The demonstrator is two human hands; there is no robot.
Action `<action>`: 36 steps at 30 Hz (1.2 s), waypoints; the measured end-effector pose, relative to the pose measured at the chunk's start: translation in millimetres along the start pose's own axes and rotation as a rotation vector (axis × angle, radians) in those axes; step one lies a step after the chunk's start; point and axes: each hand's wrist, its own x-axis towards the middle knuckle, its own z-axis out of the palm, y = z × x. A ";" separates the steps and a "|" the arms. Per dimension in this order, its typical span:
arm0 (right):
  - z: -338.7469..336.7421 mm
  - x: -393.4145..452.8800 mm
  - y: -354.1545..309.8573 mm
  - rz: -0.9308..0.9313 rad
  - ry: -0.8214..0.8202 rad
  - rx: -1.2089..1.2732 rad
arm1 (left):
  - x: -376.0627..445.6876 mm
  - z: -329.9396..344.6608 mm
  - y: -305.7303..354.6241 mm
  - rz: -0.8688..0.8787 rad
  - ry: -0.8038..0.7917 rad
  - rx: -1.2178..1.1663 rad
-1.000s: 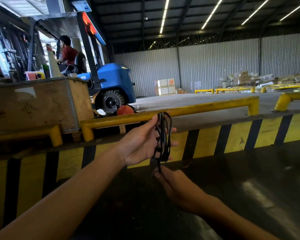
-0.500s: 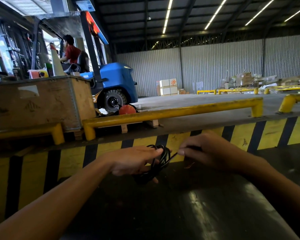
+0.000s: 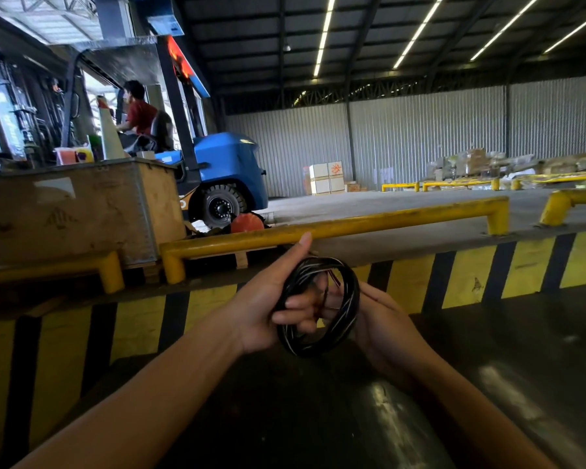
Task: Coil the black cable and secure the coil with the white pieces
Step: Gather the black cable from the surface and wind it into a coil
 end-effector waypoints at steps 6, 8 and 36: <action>22.8 -5.0 1.9 -0.130 0.202 -0.169 | 5.4 -5.6 -3.6 0.105 0.469 -0.028; 31.2 -7.5 2.8 -0.201 0.188 -0.346 | 7.0 -6.7 -5.9 0.128 0.565 0.007; 93.0 -107.7 152.2 -0.035 0.121 -0.938 | -109.6 -30.8 -165.7 -0.161 0.733 0.438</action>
